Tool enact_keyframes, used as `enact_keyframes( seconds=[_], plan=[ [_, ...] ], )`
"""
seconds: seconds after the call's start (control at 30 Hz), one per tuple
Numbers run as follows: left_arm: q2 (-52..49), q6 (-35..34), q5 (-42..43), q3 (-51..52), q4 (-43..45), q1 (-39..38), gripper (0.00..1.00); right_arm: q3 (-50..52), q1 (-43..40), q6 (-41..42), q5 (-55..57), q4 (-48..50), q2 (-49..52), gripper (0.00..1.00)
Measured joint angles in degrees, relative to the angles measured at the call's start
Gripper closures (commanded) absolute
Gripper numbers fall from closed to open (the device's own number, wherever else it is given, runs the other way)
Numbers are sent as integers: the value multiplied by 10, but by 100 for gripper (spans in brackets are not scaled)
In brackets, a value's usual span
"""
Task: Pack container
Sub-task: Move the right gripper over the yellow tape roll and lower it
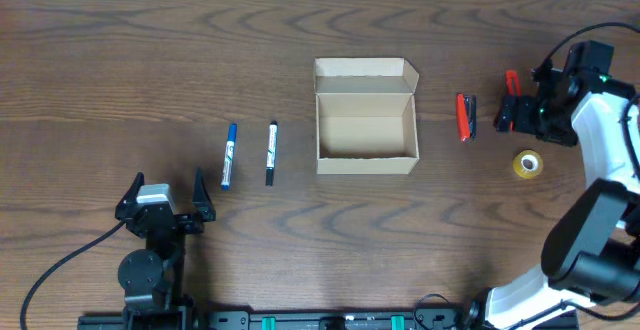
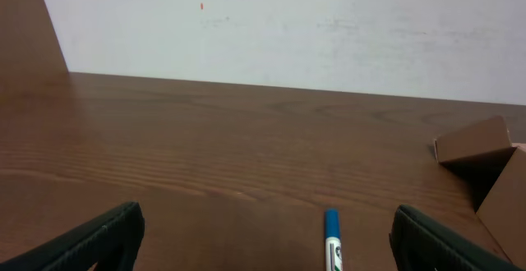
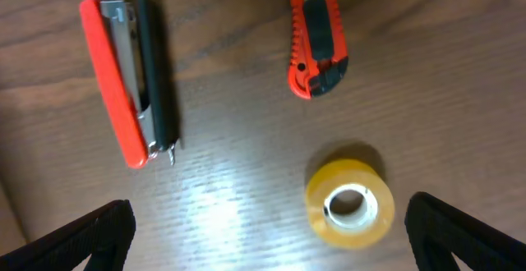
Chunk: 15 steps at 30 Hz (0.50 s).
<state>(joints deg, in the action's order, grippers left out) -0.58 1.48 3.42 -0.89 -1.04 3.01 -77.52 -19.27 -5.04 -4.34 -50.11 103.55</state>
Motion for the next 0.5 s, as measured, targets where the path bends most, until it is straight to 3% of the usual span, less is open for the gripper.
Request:
enact_keyframes(
  seconds=[0.5],
  plan=[
    [0,0,0,0,0,0,5,0,0,-25,-32,-45,82,1]
  ],
)
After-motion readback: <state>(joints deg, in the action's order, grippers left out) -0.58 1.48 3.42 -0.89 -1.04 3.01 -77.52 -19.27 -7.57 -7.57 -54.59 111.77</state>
